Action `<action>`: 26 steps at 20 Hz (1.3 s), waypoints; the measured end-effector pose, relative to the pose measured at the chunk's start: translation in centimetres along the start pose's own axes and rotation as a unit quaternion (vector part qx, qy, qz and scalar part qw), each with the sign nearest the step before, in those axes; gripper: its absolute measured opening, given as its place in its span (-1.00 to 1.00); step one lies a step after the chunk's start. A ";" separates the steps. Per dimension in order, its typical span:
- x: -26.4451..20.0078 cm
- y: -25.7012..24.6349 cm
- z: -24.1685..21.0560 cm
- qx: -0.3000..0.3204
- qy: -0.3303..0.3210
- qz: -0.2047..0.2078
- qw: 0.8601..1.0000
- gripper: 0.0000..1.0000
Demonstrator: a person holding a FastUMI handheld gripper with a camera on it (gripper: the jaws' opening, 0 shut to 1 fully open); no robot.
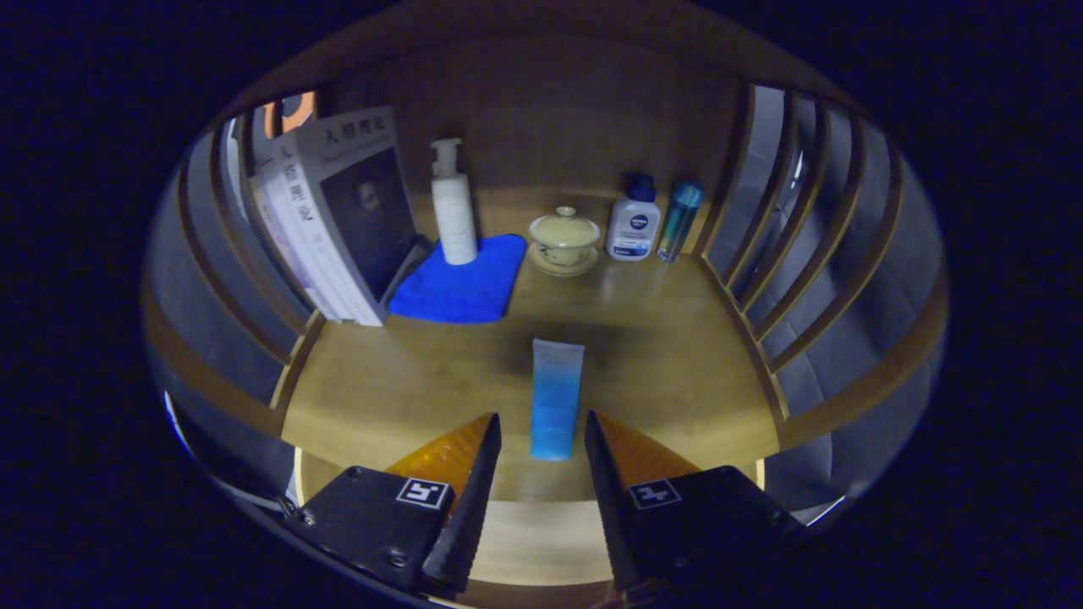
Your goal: Pull open the drawer, take out the items inside it, and place them on the countertop above the cabinet.
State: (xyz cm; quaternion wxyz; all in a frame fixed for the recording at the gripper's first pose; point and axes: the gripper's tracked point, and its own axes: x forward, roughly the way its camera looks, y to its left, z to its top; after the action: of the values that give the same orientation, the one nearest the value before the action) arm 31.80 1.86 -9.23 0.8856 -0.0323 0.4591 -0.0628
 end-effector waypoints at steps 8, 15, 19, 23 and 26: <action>-6.3 1.2 -5.2 -0.039 -0.026 0.021 0.999 0.27; -12.6 2.9 -10.6 -0.061 -0.064 0.069 0.994 0.54; -15.5 3.3 -13.2 -0.068 -0.105 0.077 0.989 0.54; -17.2 3.5 -16.3 -0.079 -0.150 0.082 0.982 0.53; -16.9 3.4 -18.7 -0.078 -0.180 0.081 0.977 0.53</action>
State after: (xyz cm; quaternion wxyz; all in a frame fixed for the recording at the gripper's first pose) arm 7.16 7.62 -6.70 0.9507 -0.0749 0.2965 0.0521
